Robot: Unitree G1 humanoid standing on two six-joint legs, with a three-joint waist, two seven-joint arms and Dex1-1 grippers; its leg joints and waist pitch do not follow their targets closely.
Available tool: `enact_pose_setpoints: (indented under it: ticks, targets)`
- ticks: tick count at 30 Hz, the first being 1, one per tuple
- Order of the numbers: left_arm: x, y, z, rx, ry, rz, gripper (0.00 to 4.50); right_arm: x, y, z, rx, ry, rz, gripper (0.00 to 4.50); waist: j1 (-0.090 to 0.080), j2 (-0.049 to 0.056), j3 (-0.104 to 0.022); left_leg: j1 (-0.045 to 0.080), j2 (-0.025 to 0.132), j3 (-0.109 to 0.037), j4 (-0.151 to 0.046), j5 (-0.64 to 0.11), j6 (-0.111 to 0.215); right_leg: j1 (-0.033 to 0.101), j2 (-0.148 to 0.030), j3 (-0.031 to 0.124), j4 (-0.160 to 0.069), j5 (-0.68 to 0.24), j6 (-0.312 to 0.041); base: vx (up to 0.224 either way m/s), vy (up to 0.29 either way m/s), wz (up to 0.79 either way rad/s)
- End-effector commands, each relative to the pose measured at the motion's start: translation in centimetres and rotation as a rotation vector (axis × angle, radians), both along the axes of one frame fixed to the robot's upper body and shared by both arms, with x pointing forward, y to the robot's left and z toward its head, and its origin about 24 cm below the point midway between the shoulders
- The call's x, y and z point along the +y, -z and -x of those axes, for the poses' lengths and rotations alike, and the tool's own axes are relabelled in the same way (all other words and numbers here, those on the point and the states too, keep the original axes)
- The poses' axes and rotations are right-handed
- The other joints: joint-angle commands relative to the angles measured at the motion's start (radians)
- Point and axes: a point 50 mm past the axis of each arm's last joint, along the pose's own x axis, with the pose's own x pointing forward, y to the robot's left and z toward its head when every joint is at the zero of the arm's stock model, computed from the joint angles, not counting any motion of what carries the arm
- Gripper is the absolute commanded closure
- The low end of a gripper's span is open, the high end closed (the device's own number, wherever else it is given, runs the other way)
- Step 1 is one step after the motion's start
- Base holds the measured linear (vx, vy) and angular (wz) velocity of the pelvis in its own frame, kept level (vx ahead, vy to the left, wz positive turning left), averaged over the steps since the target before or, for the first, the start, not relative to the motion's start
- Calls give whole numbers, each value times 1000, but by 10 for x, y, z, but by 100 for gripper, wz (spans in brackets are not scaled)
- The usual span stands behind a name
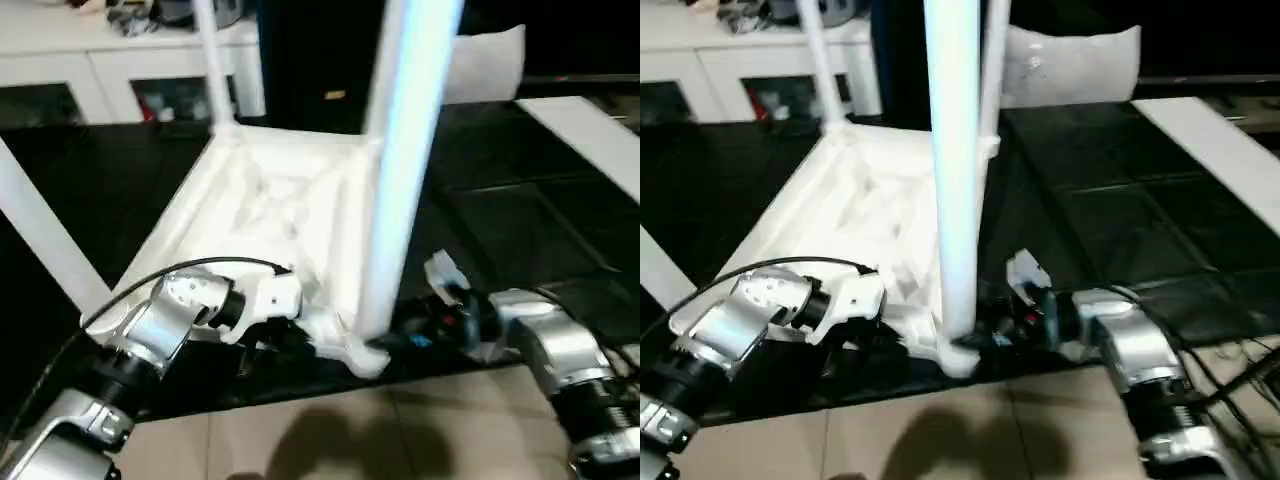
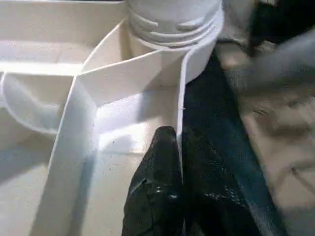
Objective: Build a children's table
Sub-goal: Rotate leg to tighten
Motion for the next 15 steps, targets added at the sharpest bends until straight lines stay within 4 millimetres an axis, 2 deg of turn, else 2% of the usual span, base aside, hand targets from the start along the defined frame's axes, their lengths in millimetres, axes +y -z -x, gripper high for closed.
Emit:
enact_pose_setpoints:
  ticks: [1, 2, 3, 4, 5, 6, 7, 8, 9, 10, 11, 12, 13, 14, 15]
  targets:
    - [-38, 3, 9, 24, 22, 103, 450, 17, 5, -15, -17, 191, 19, 247, -23, -14, -43, -9, 1, 2, -54, -246, 29, 51, -60, 13, -136, -676, 77, -57, 13, -9]
    - [-43, 4, 6, 17, -34, 106, 450, 25, 5, -21, -12, 275, -2, 248, -32, -5, -44, 0, 3, -2, -52, -273, 28, 51, -60, 1, -146, -687, 88, -57, 13, -9]
    - [-45, 4, 5, 16, -52, 108, 450, 27, 4, -23, -11, 298, -7, 248, -64, -2, -43, -8, 12, -10, -51, -321, 26, 62, -55, -23, -157, -682, 114, -56, 23, -13]
    - [-51, 2, 2, 8, -108, 115, 450, 36, 4, -27, -4, 363, -20, 250, -86, 21, -42, -3, 46, -30, -71, -422, 36, 84, -54, -40, -152, -625, 107, 0, 0, 0]
    - [-56, 1, -1, 1, -149, 123, 450, 42, 5, -30, 0, 407, -23, 251, -97, 25, -42, -30, 80, -50, -98, -479, 39, 113, -57, -23, -98, -543, 89, 0, 0, 0]
    - [-60, -1, -3, -4, -177, 129, 450, 46, 5, -32, 4, 438, -24, 251, -84, 41, -39, -45, 147, -84, -165, -617, 25, 130, -65, 53, 50, -294, 11, -51, -18, -14]
    - [-66, -4, -8, -18, -225, 138, 450, 54, 6, -35, 12, 500, -27, 251, -89, 17, -32, 7, 109, -56, -157, -683, 1, 79, -64, 84, 21, -257, -36, -28, -51, -5]
    - [-69, -6, -10, -26, -258, 142, 450, 60, 7, -38, 18, 542, -27, 251, -112, -17, -22, 10, 47, -40, -108, -644, -9, 62, -67, 70, -57, -492, 5, -28, -51, -5]
    - [-73, -8, -13, -39, -282, 144, 450, 65, 8, -41, 37, 605, -27, 251, -113, -54, -9, 85, -73, 27, 85, -379, 1, -64, -53, -27, -223, -1026, 174, -14, -52, 8]
    - [-76, -9, -14, -47, -297, 143, 450, 67, 9, -44, 49, 648, -26, 251, -126, -37, -27, 82, -80, 30, 98, -319, 28, -46, -71, -38, -211, -1072, 196, -6, -45, -29]
    - [-81, -12, -17, -77, -321, 142, 450, 75, 8, -49, 50, 717, -64, 251, -151, -6, -44, -28, -39, 0, 47, -283, 44, 79, -72, -99, -195, -932, 279, -6, -45, -29]
    - [-83, -12, -18, -87, -330, 139, 450, 78, 7, -50, 44, 732, -77, 251, -122, 64, -37, -117, 94, -85, -64, -480, 48, 193, -88, -26, 103, -519, 139, 99, 57, -53]
    - [-83, -12, -19, -95, -336, 135, 450, 80, 6, -50, 42, 738, -89, 216, -108, 71, -34, -54, 92, -90, -129, -631, 27, 110, -56, 49, 100, -191, 13, 122, 88, -27]
    - [-83, -12, -19, -96, -337, 134, 450, 80, 6, -50, 41, 738, -88, 195, -131, 27, -35, -32, 75, -90, -100, -646, 41, 98, -67, 91, 100, -206, 19, 122, 88, -27]
    - [-81, -12, -20, -110, -342, 121, 450, 80, 5, -51, 27, 746, -87, 182, -99, -27, -13, 43, -51, -25, 41, -448, -21, -16, -65, 19, -137, -900, 169, 63, -21, 3]
